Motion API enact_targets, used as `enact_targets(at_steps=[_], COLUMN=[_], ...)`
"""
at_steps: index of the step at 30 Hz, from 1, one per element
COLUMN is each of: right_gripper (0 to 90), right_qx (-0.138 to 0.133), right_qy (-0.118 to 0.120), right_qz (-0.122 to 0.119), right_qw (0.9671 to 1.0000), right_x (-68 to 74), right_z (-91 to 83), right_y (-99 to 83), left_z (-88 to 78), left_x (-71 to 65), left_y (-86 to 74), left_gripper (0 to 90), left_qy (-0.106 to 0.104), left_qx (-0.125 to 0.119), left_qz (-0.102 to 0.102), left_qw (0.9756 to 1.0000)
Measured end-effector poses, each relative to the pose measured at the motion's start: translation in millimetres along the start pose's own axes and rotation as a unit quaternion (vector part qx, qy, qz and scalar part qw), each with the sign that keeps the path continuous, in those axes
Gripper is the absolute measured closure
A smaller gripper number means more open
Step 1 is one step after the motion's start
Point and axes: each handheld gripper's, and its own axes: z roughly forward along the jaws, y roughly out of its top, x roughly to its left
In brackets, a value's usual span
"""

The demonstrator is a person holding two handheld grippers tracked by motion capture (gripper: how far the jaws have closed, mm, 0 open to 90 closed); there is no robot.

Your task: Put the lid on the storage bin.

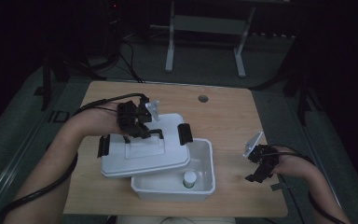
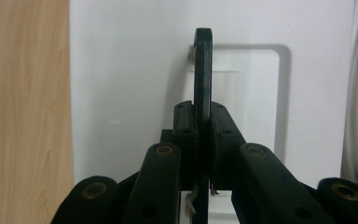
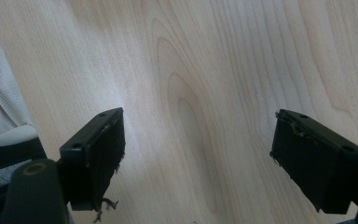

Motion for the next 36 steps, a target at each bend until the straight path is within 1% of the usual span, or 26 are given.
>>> enact_targets(at_steps=[3,5,10,11,15,17,19,24,26,27,28,30,31,33,34,35,36], right_gripper=[17.1,17.1,17.1,17.1,17.0,17.1,17.1,17.1,17.0,17.1,17.1,17.1,17.1,17.1,17.1,17.1,17.1], right_qx=[0.002,0.002,0.001,0.001,0.003,0.002,0.001,-0.001,0.0,0.0,0.0,-0.001,-0.002,-0.001,-0.002,-0.002,0.0], right_qy=[0.0,0.001,0.0,-0.001,0.0,0.001,0.002,0.0,0.001,0.001,0.001,0.001,0.001,0.001,0.002,0.002,0.003], right_qz=[0.0,0.001,0.0,-0.001,-0.002,0.0,0.0,0.001,-0.001,-0.001,0.0,-0.001,-0.001,0.0,-0.001,-0.001,0.001], right_qw=[1.0,1.0,1.0,1.0,1.0,1.0,1.0,1.0,1.0,1.0,1.0,1.0,1.0,1.0,1.0,1.0,1.0], right_x=[0.2,0.5,0.4,0.3,0.4,0.6,0.8,0.6,1.0,1.4,1.4,1.7,1.7,1.9,1.8,1.8,1.9], right_z=[0.6,0.6,0.1,0.0,0.7,1.1,1.6,1.8,1.5,1.1,0.7,-0.1,-0.4,-0.3,0.2,0.2,0.7], right_y=[0.2,0.4,0.8,0.8,1.1,1.0,0.5,0.9,1.6,1.9,2.1,2.2,2.1,1.6,1.2,1.2,1.1], left_z=[3.8,7.2,16.7,19.0,28.3,31.6,32.9,40.0,46.6,49.0,52.8,56.5,57.8,61.1,62.9,62.9,62.6], left_x=[-3.8,-7.5,-14.3,-15.3,-18.4,-20.4,-21.5,-25.3,-26.5,-26.8,-26.9,-27.8,-27.8,-28.4,-28.1,-28.1,-27.5], left_y=[10.4,18.3,34.1,37.6,52.1,59.1,63.8,73.5,75.7,76.2,77.1,77.9,78.2,78.3,78.2,78.2,76.4], left_gripper=[83.3,83.3,83.3,83.3,83.3,83.3,83.3,83.3,83.2,83.3,83.2,83.2,83.2,83.1,83.2,83.1,83.1], left_qy=[-0.006,-0.011,-0.021,-0.024,-0.033,-0.039,-0.039,-0.047,-0.05,-0.051,-0.048,-0.049,-0.054,-0.055,-0.058,-0.058,-0.054], left_qx=[-0.008,-0.009,-0.003,-0.004,-0.002,-0.002,-0.005,-0.001,0.009,0.013,0.021,0.025,0.022,0.026,0.027,0.027,0.027], left_qz=[0.011,0.019,0.039,0.04,0.056,0.059,0.064,0.066,0.071,0.069,0.072,0.074,0.071,0.072,0.063,0.063,0.064], left_qw=[0.9999,0.9997,0.999,0.9989,0.9979,0.9975,0.9971,0.9967,0.9962,0.9962,0.996,0.9957,0.9958,0.9956,0.9959,0.9959,0.9961])
